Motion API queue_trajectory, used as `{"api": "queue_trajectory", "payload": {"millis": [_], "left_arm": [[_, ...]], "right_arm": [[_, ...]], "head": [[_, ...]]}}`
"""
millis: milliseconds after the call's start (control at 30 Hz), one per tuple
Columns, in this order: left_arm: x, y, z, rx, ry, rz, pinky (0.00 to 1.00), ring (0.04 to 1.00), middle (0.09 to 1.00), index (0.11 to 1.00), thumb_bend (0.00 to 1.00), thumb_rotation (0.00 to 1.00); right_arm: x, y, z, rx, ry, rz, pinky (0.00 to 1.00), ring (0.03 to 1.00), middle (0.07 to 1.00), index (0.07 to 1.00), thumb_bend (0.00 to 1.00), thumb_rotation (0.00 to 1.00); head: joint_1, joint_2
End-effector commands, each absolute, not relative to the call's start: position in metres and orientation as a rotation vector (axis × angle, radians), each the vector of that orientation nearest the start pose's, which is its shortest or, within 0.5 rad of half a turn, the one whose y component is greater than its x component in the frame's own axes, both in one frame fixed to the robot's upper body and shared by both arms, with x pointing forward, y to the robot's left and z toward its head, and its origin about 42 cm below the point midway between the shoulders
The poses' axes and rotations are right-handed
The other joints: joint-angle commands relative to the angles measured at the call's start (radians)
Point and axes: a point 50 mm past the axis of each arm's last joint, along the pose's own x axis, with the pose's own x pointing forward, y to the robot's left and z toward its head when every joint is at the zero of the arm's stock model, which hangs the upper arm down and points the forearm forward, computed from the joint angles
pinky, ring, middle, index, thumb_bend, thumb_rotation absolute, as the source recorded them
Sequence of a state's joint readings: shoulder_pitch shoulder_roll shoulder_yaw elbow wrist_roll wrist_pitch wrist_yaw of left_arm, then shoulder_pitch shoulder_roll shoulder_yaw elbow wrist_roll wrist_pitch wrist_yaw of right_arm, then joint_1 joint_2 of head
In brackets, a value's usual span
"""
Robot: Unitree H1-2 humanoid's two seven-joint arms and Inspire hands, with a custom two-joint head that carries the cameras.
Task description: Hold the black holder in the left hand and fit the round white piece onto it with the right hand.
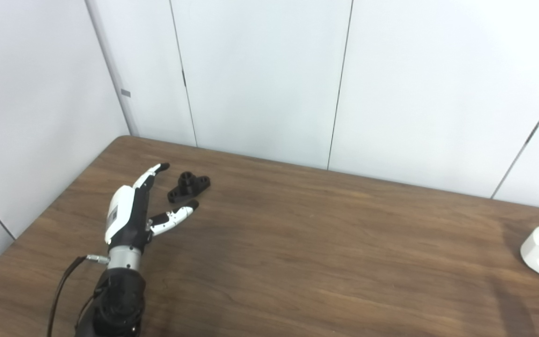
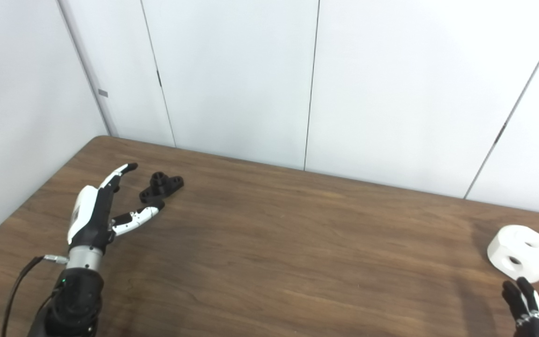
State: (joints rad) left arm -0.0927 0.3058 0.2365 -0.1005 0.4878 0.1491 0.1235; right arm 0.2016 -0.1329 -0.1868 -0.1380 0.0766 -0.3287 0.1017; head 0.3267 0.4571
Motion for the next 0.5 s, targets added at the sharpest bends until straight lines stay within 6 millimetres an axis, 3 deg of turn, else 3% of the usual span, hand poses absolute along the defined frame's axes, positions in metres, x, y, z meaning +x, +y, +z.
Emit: {"api": "queue_trajectory", "payload": {"millis": [0,133,333,467], "left_arm": [[0.314,0.379,0.202,0.821,-0.144,0.483,0.88,0.951,0.927,0.87,0.78,0.37],[0.326,0.384,0.202,0.923,-0.076,0.483,0.98,0.967,0.929,0.86,0.82,0.46],[0.344,0.388,0.202,0.979,-0.026,0.493,1.0,0.968,0.921,0.816,0.86,0.44],[0.358,0.39,0.201,1.001,0.016,0.499,1.0,0.983,0.931,0.817,0.87,0.44]], "right_arm": [[0.175,-0.31,0.075,-0.124,-0.113,-0.116,1.0,0.932,0.918,0.932,0.61,1.0],[0.174,-0.309,0.077,-0.121,-0.105,-0.12,1.0,0.92,0.907,0.925,0.64,1.0],[0.172,-0.309,0.078,-0.117,-0.109,-0.115,1.0,0.907,0.894,0.917,0.63,1.0],[0.171,-0.309,0.078,-0.105,-0.117,-0.12,0.92,0.87,0.88,0.903,0.65,1.0]], "head": [[0.0,0.002],[0.001,0.004],[-0.005,0.011],[-0.007,0.014]]}}
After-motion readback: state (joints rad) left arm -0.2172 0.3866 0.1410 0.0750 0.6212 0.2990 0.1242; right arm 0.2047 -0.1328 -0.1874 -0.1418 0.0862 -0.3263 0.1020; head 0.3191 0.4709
